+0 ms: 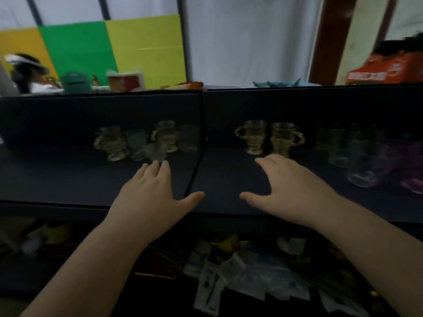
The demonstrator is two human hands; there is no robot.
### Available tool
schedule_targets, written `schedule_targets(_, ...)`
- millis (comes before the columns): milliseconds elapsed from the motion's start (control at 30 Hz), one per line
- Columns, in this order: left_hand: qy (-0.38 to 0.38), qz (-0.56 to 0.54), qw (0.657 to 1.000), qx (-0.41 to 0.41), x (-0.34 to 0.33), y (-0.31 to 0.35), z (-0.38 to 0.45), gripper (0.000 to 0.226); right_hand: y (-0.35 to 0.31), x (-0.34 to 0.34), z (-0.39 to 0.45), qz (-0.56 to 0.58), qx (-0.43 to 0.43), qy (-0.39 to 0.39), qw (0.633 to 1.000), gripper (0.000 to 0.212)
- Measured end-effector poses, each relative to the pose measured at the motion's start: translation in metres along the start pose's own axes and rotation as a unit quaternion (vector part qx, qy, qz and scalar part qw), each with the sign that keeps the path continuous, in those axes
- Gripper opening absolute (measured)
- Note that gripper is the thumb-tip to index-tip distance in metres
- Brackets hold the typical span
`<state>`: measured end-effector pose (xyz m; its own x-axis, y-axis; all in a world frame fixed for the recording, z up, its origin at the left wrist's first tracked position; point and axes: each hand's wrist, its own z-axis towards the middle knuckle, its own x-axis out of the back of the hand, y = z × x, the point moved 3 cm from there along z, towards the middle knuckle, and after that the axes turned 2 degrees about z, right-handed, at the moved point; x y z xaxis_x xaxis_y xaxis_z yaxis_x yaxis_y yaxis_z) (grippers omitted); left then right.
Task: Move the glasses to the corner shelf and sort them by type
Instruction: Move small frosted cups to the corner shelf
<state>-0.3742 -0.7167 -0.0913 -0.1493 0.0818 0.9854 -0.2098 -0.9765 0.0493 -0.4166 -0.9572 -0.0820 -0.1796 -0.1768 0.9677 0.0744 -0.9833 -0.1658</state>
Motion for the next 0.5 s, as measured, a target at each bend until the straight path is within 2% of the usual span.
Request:
schedule_targets(267,0.006,0.003,1.0,0.03,-0.003,-0.117,-0.011,0.118,-0.112,-0.042,0.051,-0.002,0.056,-0.056,0.997,0.102)
schedule_targets(367,-0.014,-0.003,0.999,0.033,-0.01,-0.147,-0.006,0.122,-0.136,-0.049,0.069,-0.002,0.079,-0.089,0.993,0.105)
schedule_targets(500,-0.038,-0.01,0.998,0.048,-0.011,-0.175,0.005,0.126,-0.157,-0.05,0.094,-0.003,0.113,-0.091,0.989,0.103)
